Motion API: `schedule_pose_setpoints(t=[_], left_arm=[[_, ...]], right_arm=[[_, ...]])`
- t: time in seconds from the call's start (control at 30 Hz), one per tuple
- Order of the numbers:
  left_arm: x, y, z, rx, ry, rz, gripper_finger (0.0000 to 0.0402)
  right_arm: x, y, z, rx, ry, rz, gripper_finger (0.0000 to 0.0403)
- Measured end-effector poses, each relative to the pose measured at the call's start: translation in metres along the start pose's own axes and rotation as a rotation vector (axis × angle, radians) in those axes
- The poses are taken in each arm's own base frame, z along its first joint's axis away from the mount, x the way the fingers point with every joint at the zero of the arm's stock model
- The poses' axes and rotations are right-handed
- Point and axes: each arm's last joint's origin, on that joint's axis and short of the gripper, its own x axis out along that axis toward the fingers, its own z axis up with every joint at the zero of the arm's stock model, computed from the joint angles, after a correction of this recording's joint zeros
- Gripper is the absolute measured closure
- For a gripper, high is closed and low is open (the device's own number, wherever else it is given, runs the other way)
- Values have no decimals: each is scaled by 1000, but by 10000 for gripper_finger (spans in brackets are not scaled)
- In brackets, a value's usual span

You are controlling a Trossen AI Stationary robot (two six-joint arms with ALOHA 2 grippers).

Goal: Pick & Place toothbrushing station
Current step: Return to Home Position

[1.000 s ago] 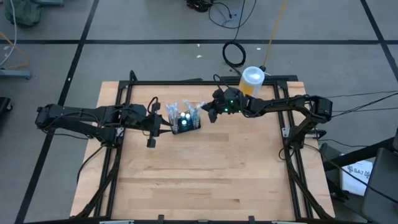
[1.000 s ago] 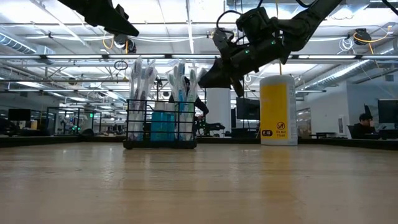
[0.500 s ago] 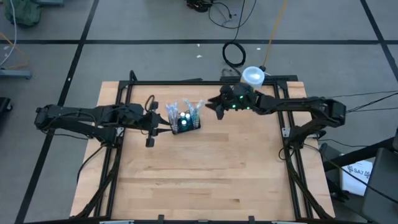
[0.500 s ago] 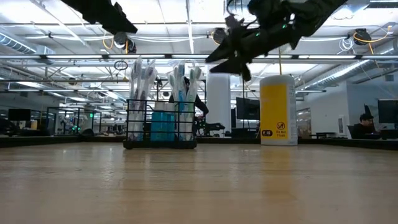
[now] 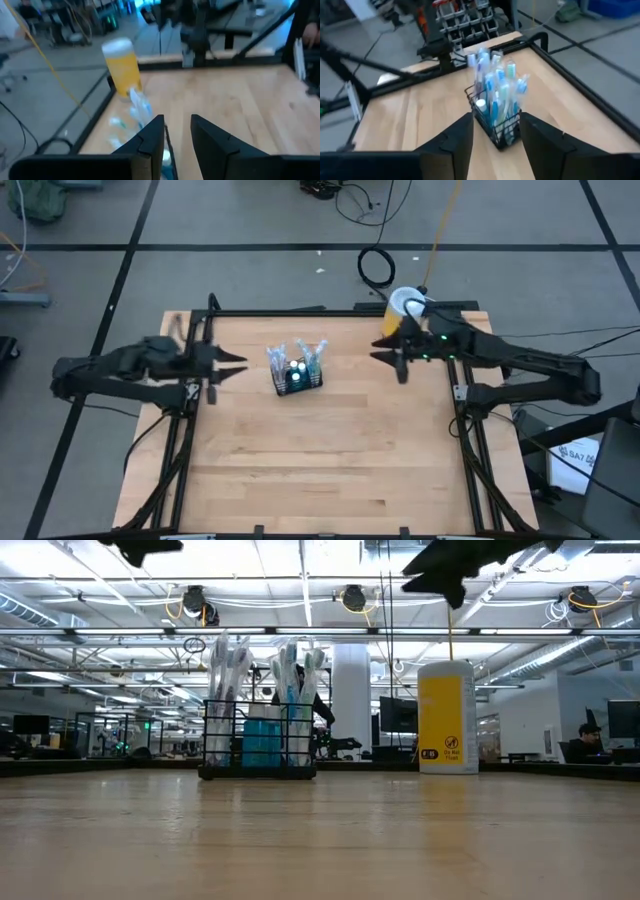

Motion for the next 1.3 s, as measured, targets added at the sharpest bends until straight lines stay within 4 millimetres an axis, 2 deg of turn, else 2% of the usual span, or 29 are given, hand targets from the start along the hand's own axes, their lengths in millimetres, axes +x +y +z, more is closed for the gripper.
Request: schedule_pose_setpoints(t=[0.2, 0.33, 0.43, 0.53, 0.8, 0.9, 1.07, 1.2, 1.3], left_arm=[[-37, 6, 0, 3, -122, 11, 300], [-47, 6, -14, -4, -164, 15, 300], [-49, 5, -31, -6, -178, 16, 300], [-45, 2, -49, 3, -199, 19, 300], [-26, -6, -97, 31, -248, 28, 300], [-21, -8, -109, 47, -301, 36, 300], [-14, -12, -119, 52, -360, 7, 300], [-4, -18, -132, 8, -355, -102, 300], [5, -21, -144, 23, -375, -120, 300]], right_arm=[[-29, 12, -11, -149, -53, 140, 289], [-36, 12, -38, -233, -85, 312, 334], [-39, 10, -61, -323, -135, 391, 372], [-41, 6, -82, -370, -188, 401, 398], [-49, -6, -136, -326, -191, 389, 399], [-52, -9, -156, -307, -207, 391, 401], [-54, -14, -181, -318, -308, 401, 400], [-62, -12, -178, -303, -400, 419, 402], [-63, -12, -180, -288, -386, 419, 402]])
